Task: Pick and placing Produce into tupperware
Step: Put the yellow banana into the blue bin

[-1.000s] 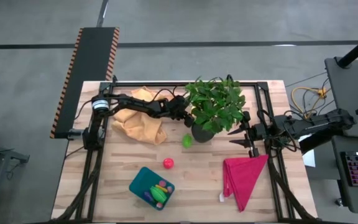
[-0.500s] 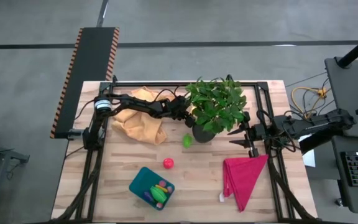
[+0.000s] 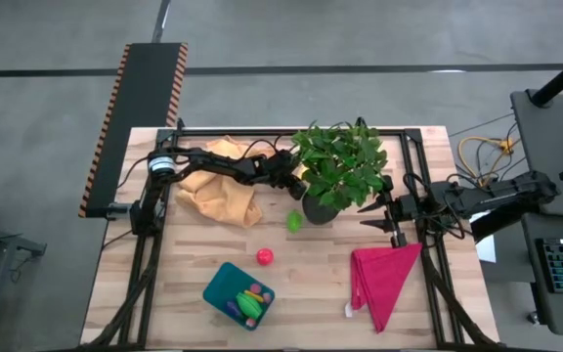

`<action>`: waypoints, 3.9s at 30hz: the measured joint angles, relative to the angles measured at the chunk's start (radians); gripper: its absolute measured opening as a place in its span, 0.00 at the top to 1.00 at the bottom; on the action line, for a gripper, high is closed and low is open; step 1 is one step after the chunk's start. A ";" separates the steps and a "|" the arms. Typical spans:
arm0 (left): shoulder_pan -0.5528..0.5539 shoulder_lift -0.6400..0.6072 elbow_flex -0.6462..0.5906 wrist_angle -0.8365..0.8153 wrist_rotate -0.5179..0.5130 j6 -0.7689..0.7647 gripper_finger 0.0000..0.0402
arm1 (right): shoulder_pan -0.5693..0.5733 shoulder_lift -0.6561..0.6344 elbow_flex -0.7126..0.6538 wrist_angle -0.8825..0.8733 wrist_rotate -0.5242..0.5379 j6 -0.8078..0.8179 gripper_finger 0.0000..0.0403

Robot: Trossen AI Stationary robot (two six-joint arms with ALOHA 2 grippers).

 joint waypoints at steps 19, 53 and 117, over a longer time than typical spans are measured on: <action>-0.005 -0.107 -0.005 -0.207 0.010 0.102 0.72 | 0.000 0.000 0.000 0.001 0.000 0.003 0.73; -0.555 -0.752 -0.064 -0.831 -0.240 -0.298 0.70 | 0.000 0.000 0.000 0.016 0.000 0.003 0.74; -1.067 -0.380 0.014 -0.886 -0.228 -1.166 0.56 | 0.000 0.001 0.000 -0.006 -0.001 0.064 0.78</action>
